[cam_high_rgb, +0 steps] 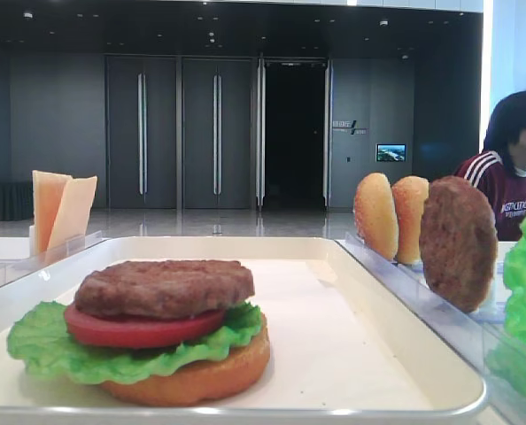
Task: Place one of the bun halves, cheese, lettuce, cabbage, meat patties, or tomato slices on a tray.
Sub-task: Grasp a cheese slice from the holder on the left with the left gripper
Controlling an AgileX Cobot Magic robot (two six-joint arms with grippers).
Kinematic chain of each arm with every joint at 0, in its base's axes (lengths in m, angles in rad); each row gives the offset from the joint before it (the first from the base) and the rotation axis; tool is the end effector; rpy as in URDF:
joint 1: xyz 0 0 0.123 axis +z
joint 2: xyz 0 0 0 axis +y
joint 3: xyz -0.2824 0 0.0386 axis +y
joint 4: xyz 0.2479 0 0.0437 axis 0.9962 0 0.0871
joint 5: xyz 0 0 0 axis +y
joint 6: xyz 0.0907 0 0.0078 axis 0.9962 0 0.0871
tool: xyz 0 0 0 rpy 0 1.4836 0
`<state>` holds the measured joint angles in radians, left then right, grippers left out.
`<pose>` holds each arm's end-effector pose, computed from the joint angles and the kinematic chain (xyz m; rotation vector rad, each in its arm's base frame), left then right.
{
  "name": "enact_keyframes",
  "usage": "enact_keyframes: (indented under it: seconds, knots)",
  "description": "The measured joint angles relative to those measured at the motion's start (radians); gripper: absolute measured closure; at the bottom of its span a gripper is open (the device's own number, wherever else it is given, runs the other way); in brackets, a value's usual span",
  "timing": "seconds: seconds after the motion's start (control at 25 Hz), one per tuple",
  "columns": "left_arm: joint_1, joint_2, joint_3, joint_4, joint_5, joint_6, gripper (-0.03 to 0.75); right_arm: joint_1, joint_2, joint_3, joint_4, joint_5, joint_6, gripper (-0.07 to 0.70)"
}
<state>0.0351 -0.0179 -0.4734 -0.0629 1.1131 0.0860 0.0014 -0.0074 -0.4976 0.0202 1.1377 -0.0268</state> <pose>-0.0067 -0.0054 0.2657 0.0581 2.1029 -0.0033 -0.0091 0.0017 0.2704 -0.0318 2.1159 0.0093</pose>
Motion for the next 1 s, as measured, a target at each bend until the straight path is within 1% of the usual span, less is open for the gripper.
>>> enact_keyframes:
  seconds: [0.8,1.0]
  knots:
    - [0.0,0.0,0.0,-0.036,0.0,0.0,0.136,0.0,0.0,0.0,0.0,0.0,-0.001,0.22]
    - [0.0,0.057,0.0,-0.037,0.0,-0.01,0.136,0.0,0.0,0.0,0.0,0.0,-0.001,0.22]
